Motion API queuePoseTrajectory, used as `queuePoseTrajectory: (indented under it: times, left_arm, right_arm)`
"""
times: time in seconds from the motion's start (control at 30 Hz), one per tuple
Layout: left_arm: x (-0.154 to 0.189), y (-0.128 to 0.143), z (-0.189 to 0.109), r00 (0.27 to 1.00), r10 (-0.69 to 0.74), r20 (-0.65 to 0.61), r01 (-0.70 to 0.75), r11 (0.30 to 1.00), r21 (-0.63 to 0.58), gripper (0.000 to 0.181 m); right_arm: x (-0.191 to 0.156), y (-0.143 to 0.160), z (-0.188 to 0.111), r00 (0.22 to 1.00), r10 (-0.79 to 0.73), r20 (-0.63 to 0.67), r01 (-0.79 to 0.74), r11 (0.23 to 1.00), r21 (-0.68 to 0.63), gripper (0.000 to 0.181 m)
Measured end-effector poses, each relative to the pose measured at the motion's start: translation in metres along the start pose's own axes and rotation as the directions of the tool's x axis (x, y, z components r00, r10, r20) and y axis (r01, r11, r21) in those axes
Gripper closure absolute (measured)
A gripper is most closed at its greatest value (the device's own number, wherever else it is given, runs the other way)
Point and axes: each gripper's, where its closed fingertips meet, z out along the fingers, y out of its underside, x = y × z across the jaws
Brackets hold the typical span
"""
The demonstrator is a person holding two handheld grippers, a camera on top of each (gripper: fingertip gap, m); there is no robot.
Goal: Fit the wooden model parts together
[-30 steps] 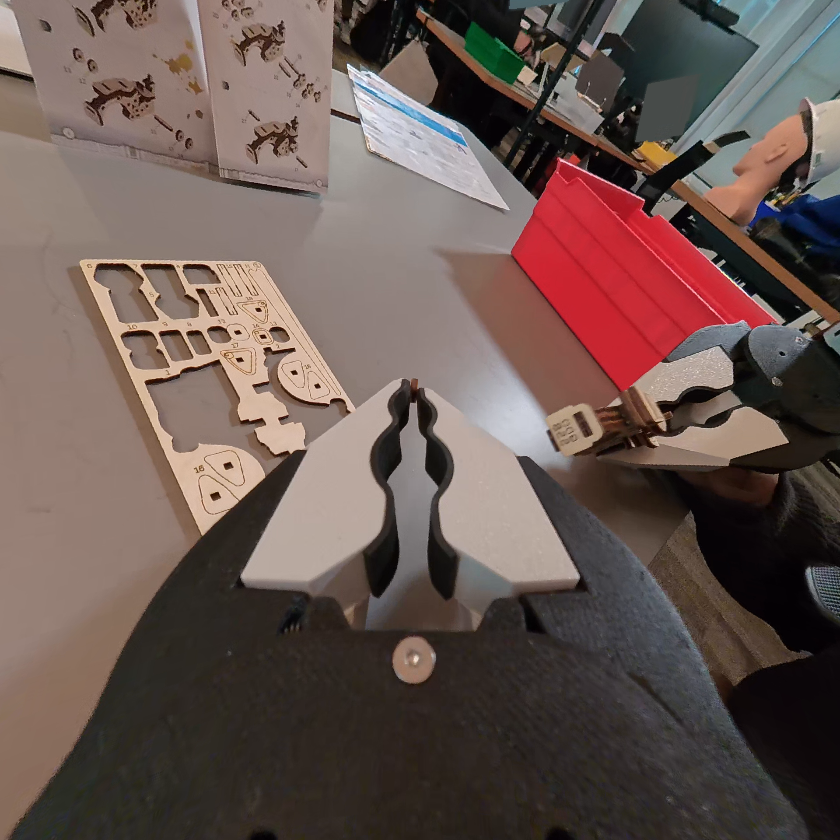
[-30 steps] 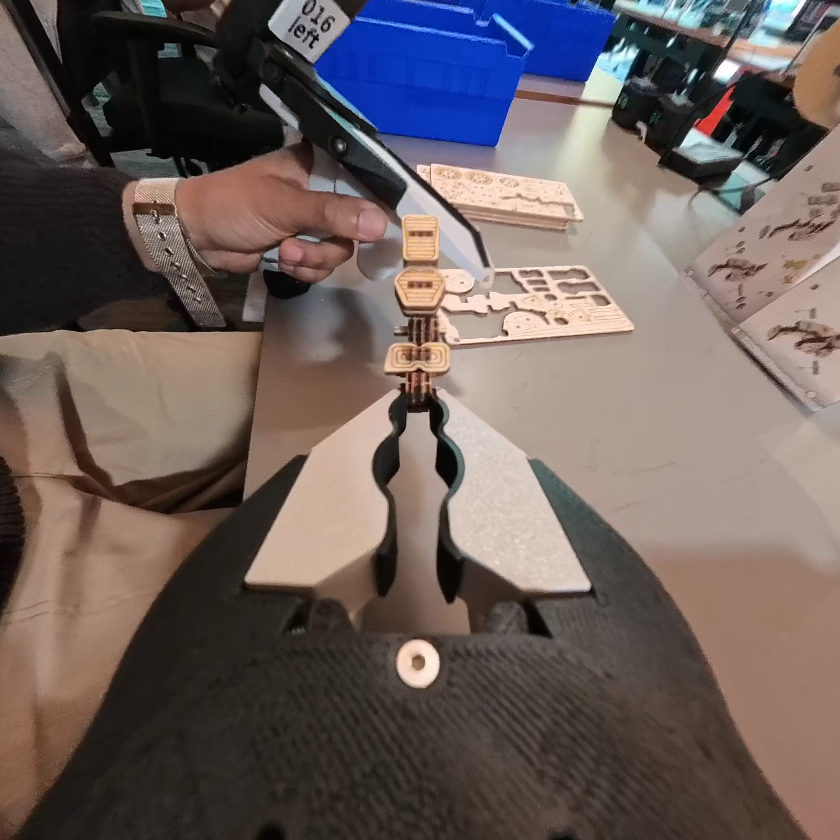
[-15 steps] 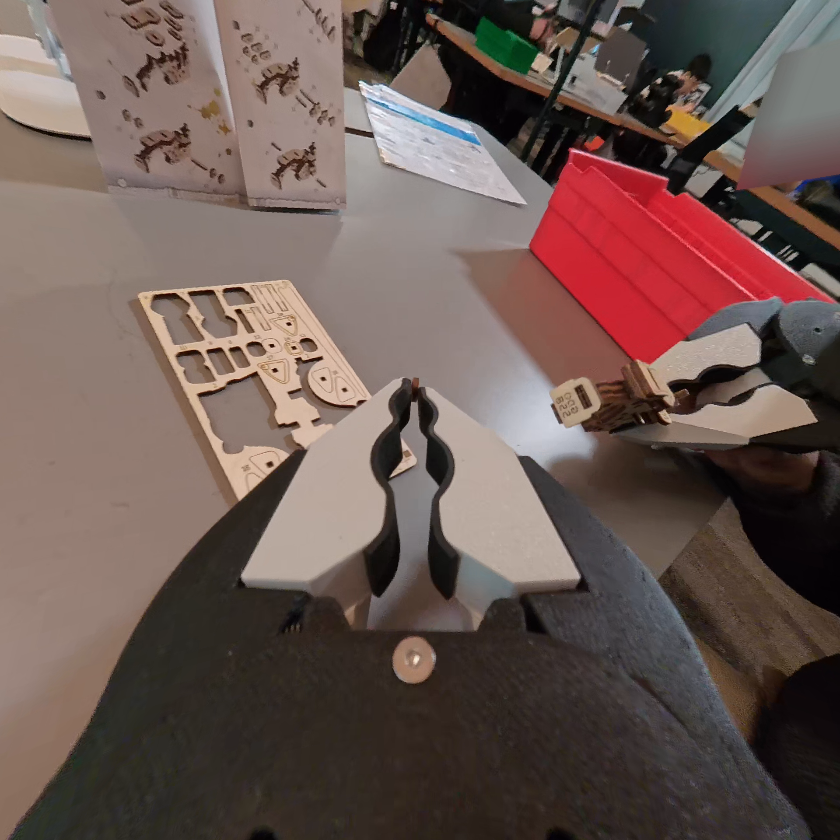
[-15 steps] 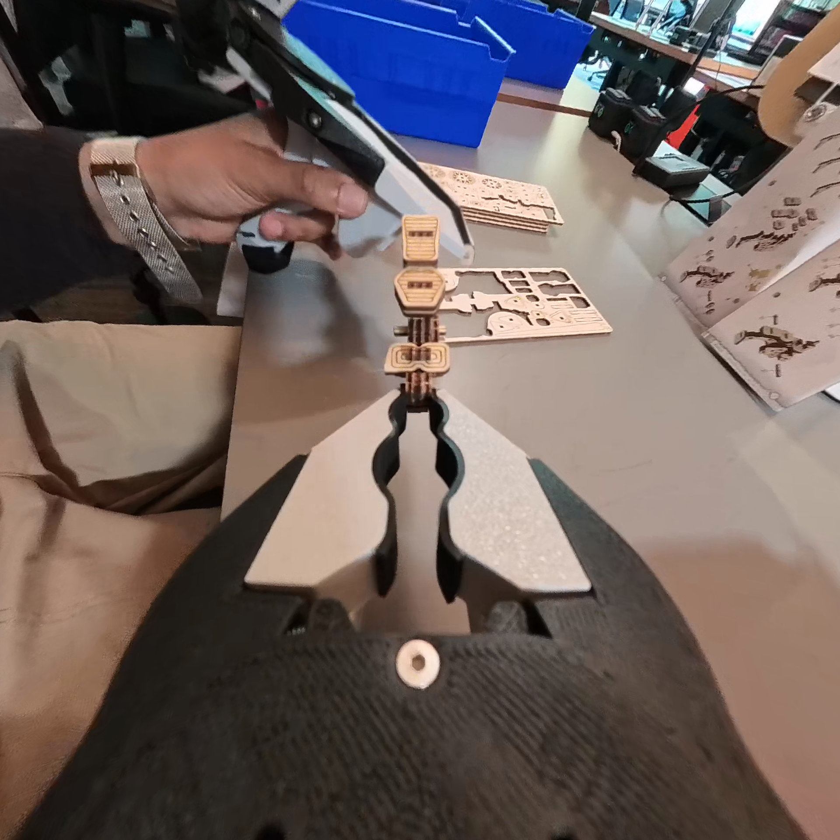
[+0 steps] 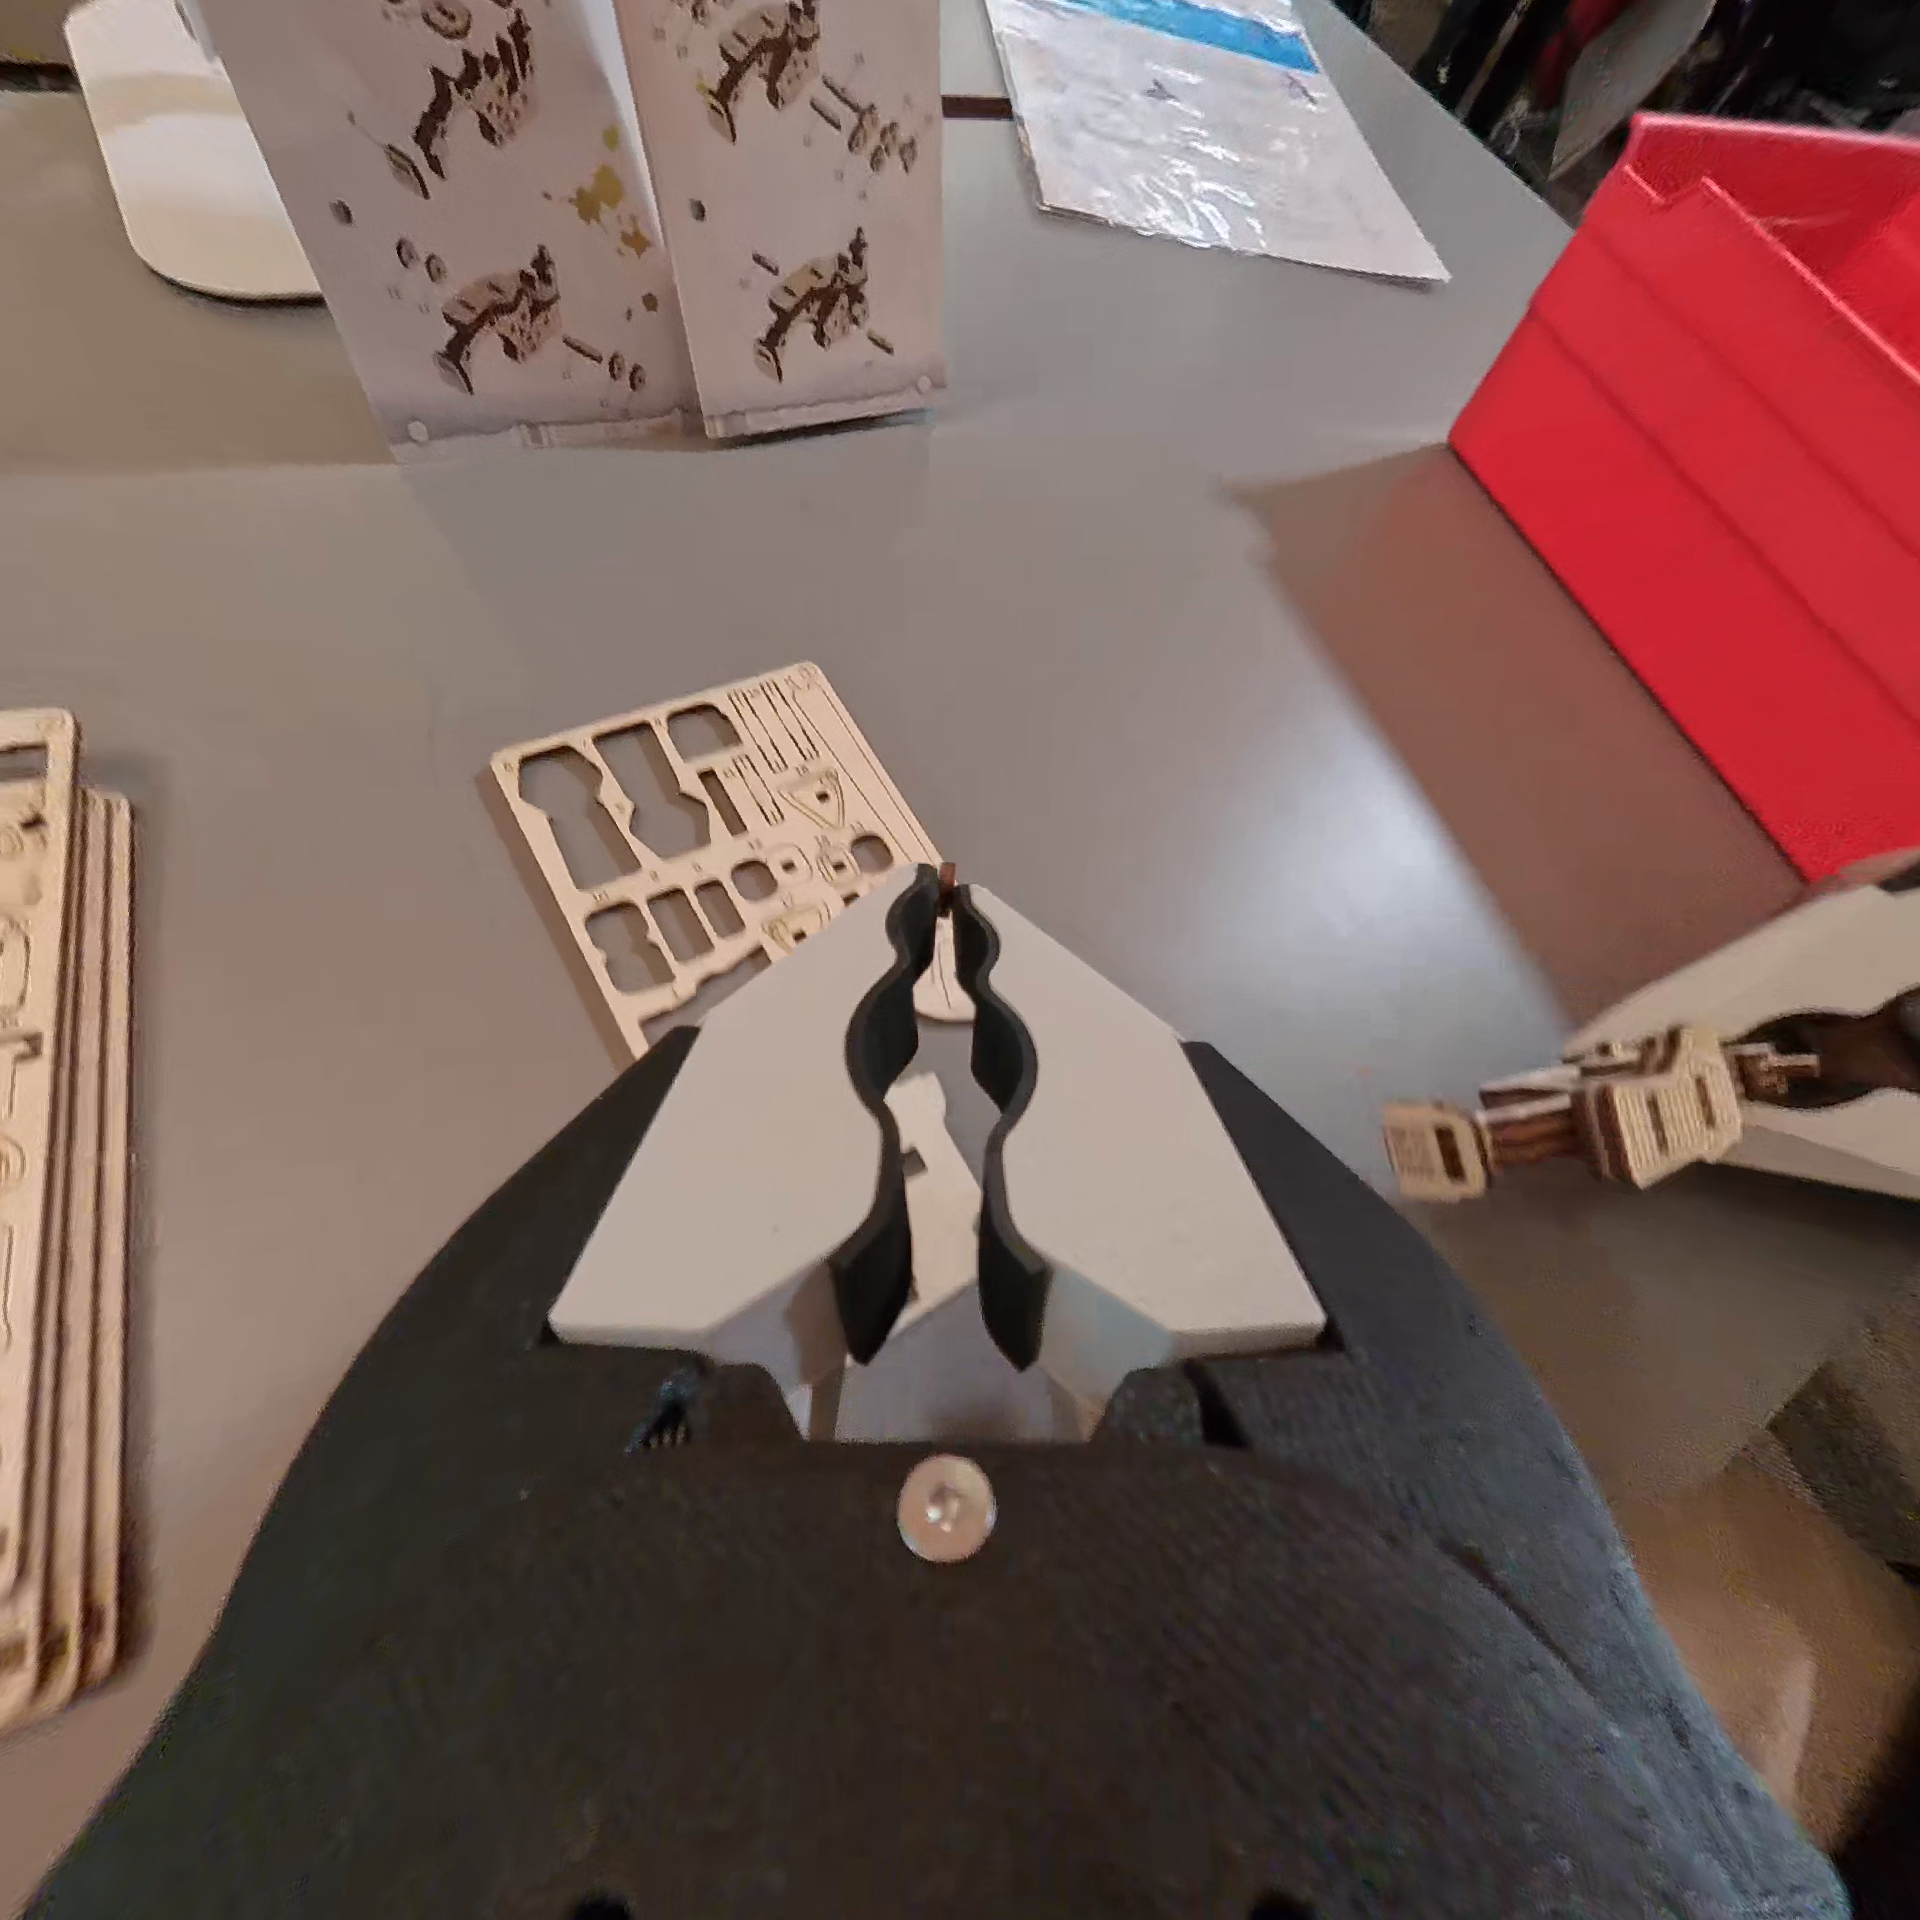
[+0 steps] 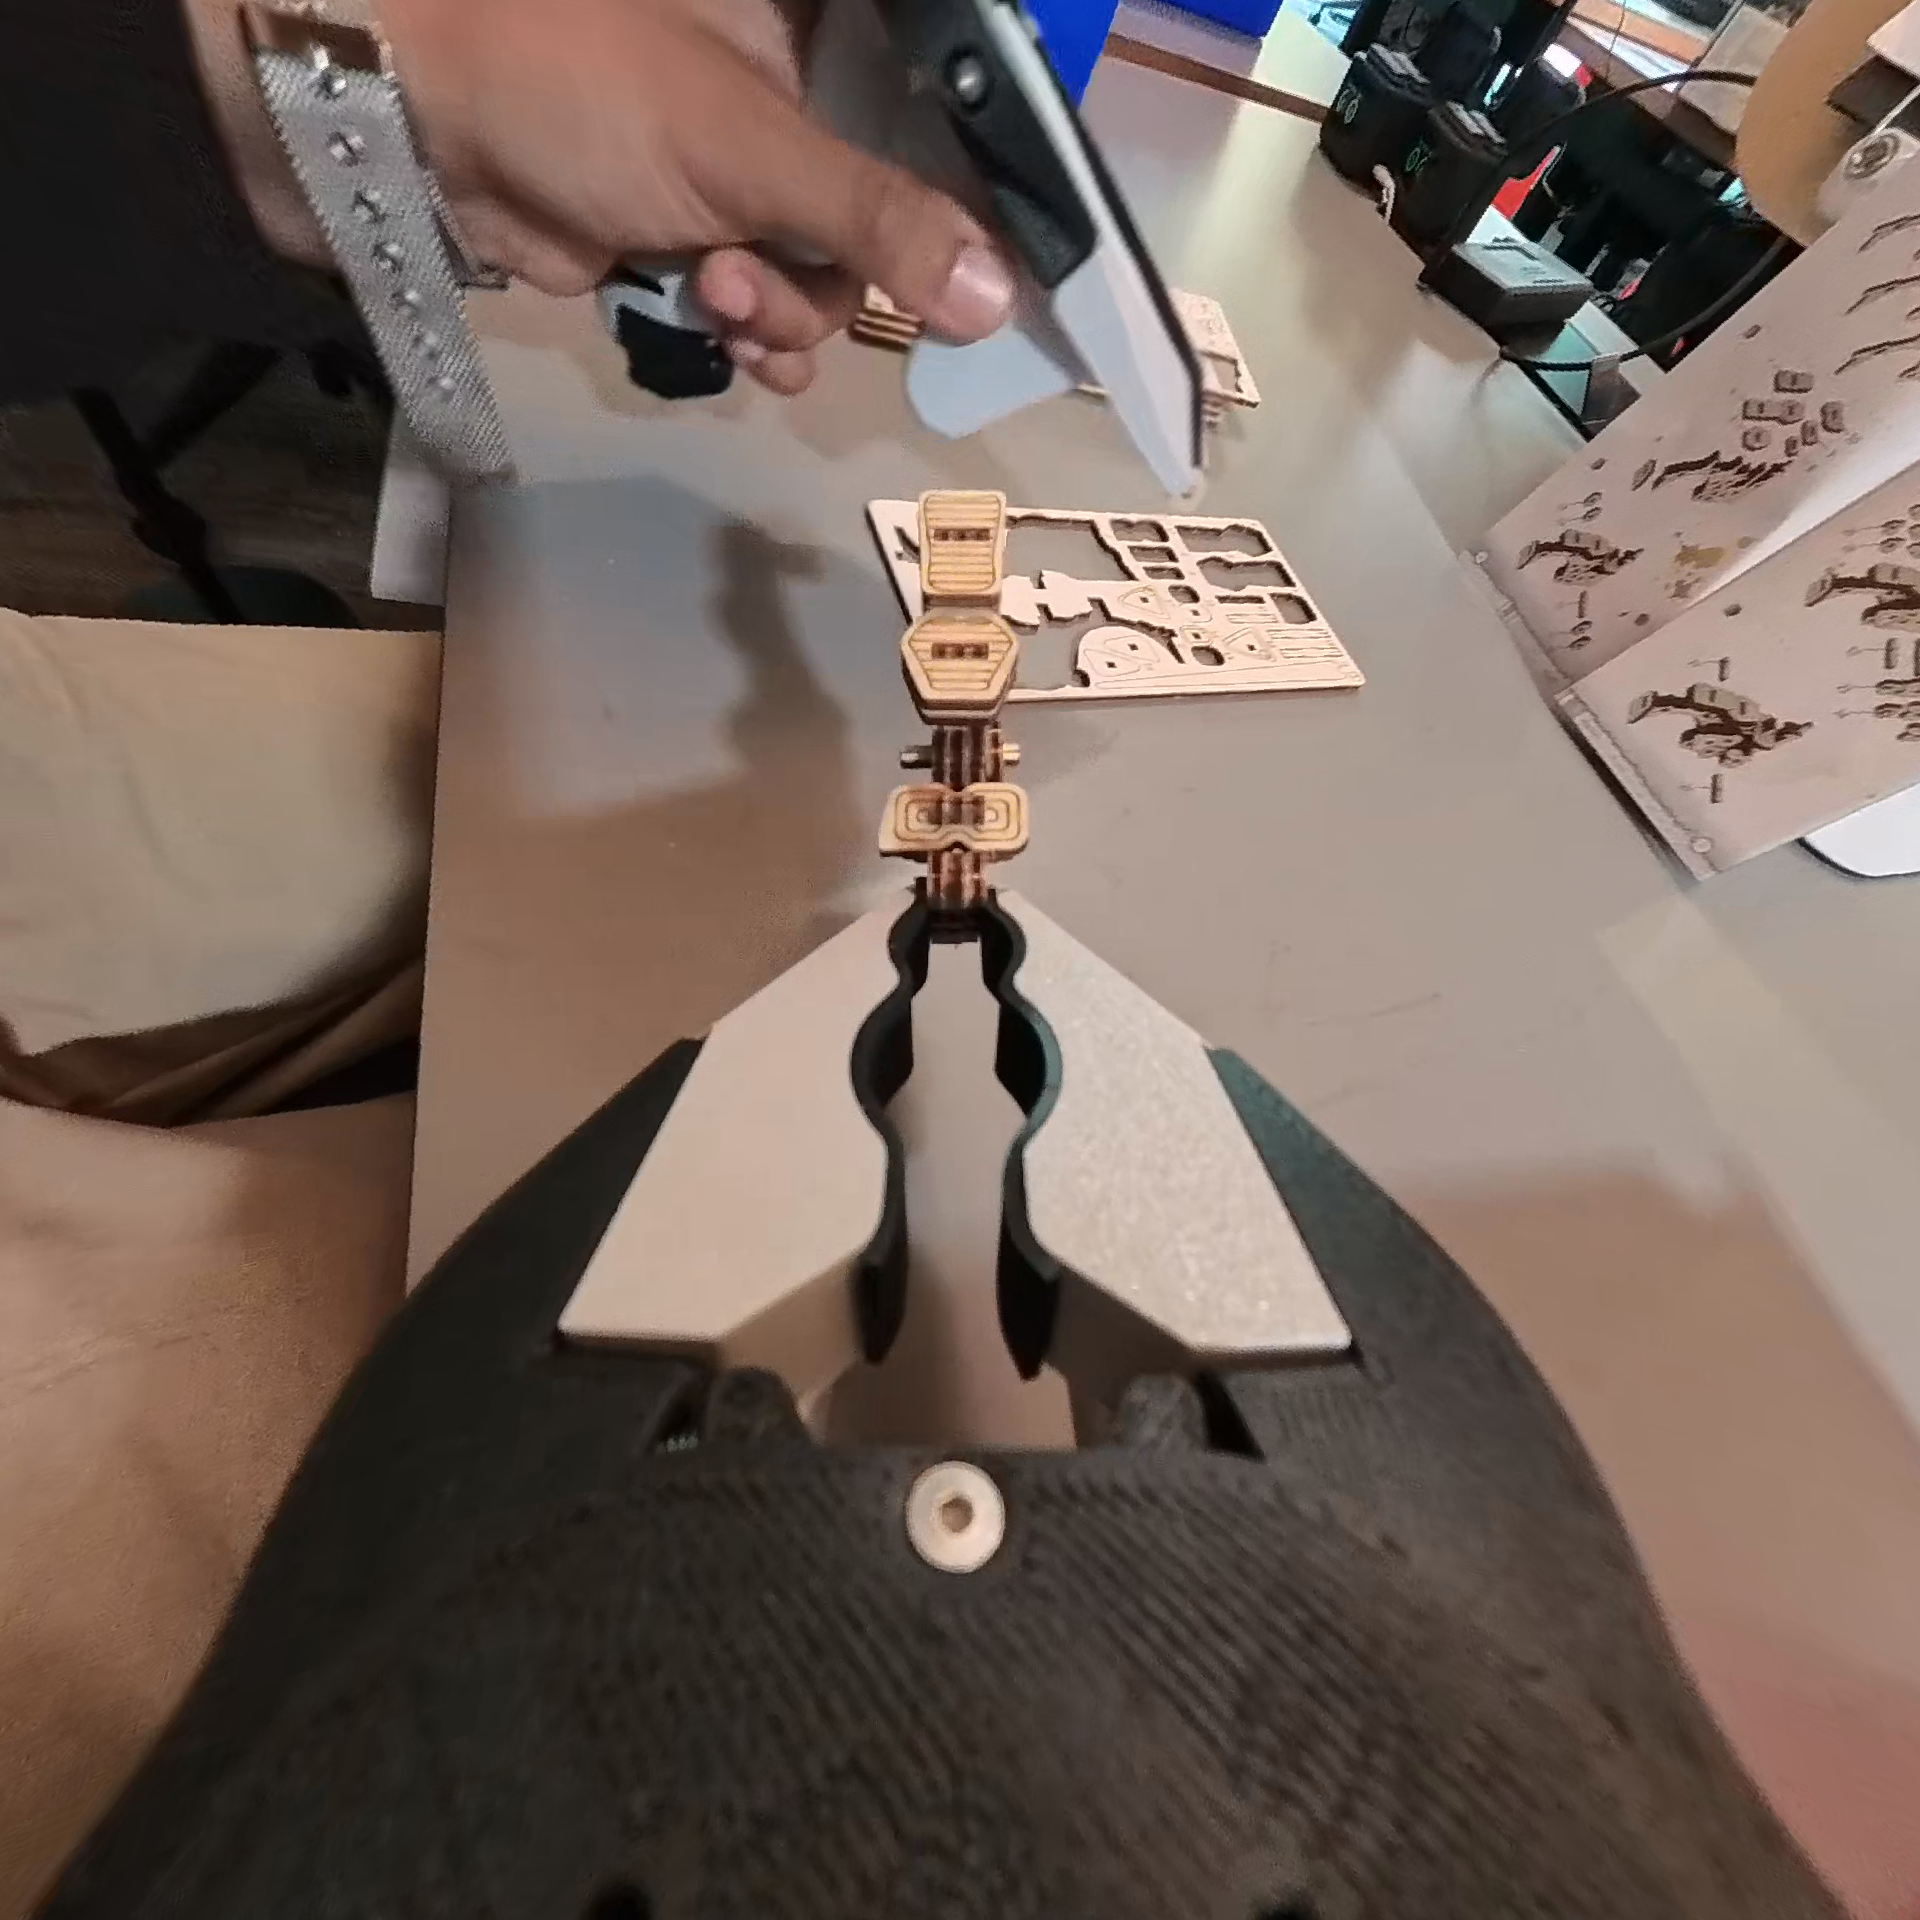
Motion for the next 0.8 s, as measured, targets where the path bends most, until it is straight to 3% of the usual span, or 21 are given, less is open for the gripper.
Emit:
queuePoseTrajectory:
  times: [0.17, 0.37, 0.8]
  left_arm:
    - [-0.006, -0.01, 0.023, 1.0, -0.005, -0.017, 0.003, 0.997, -0.073, 0.18]
    - [-0.012, 0.001, 0.044, 1.0, -0.023, -0.009, 0.021, 0.986, -0.167, 0.18]
    - [-0.02, 0.009, 0.053, 1.0, -0.017, 0.017, 0.02, 0.972, -0.234, 0.18]
  right_arm:
    - [0.002, 0.001, 0.0, 1.0, 0.011, -0.001, -0.011, 1.0, -0.004, 0.173]
    - [0.001, 0.002, 0.0, 1.0, 0.008, -0.001, -0.008, 1.0, -0.009, 0.173]
    - [0.002, 0.002, 0.0, 1.0, 0.013, -0.003, -0.013, 1.0, -0.009, 0.173]
